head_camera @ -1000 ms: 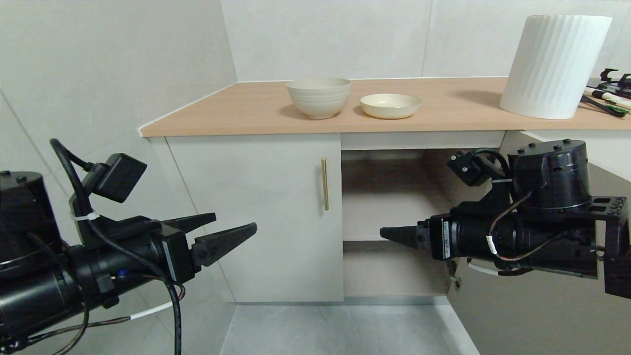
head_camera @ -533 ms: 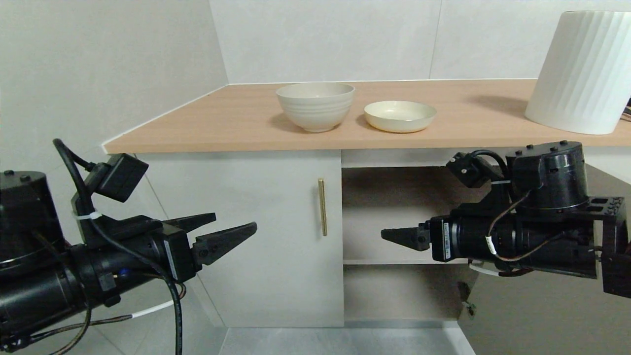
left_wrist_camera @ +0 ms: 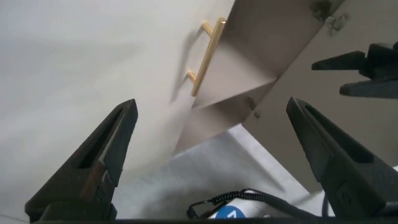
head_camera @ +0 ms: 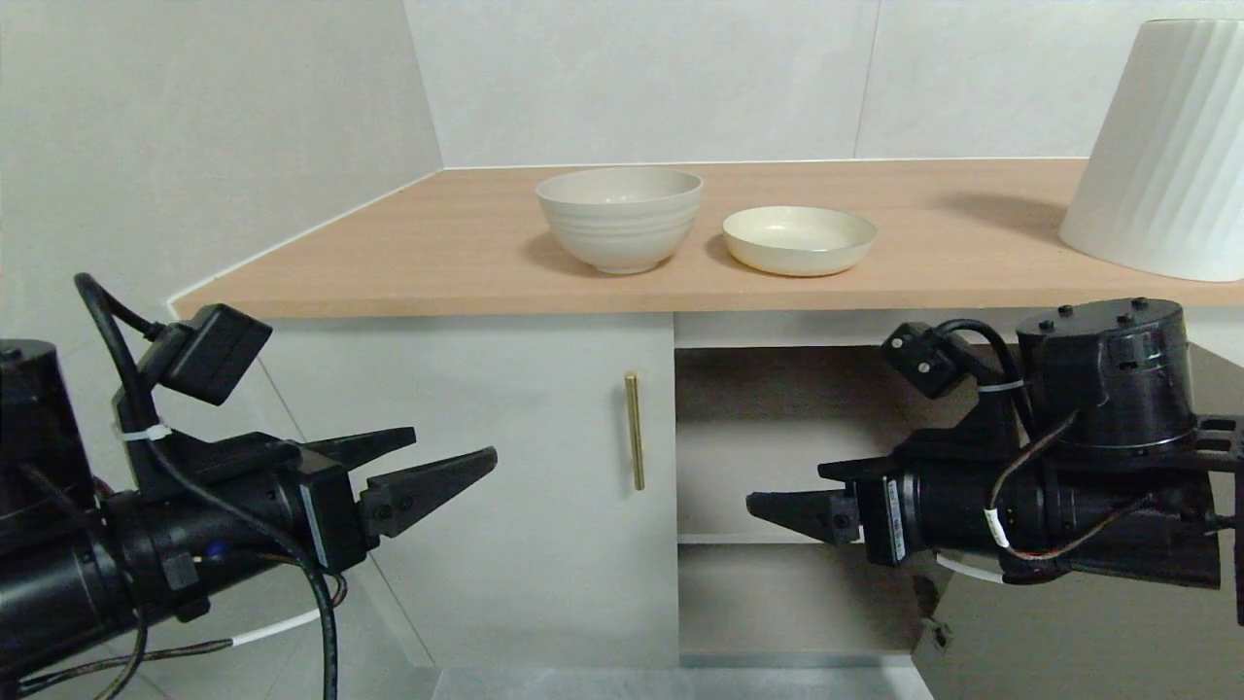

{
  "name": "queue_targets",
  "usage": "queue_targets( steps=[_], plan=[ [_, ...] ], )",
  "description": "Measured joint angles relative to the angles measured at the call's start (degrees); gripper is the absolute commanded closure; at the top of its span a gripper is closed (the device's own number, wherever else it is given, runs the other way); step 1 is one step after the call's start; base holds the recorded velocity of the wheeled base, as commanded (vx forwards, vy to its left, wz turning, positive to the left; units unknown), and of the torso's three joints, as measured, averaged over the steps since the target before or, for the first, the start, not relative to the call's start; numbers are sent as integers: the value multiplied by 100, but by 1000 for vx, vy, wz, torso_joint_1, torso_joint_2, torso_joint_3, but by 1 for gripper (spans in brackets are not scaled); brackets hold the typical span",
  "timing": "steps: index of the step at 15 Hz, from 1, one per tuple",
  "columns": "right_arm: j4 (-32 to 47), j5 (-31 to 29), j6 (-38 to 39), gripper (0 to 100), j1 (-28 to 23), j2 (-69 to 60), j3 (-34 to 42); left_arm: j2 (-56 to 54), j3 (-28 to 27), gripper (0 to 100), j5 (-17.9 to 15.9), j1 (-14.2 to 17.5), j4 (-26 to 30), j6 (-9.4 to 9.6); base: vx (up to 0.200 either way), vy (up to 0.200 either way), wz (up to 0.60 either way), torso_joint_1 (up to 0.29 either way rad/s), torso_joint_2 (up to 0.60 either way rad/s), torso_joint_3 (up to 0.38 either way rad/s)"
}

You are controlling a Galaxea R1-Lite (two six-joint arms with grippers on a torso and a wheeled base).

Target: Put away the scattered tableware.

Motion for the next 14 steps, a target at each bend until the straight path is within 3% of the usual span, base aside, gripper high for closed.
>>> queue_targets(
  steps=[5,9,14],
  plan=[
    [-27,-17,-166,0,41,-119,15,-133,-892,0,0,-11,1229,0,0,0,0,3,-19,-8],
    [-17,-13,-167,0,52,-138,33,20,-1115,0,-4,13,1310,-33,0,0,0,90,-254,-256],
    [-24,-15,-180,0,35,-149,34,38,-1133,0,-1,20,1303,-38,0,0,0,149,-516,-304]
  ],
)
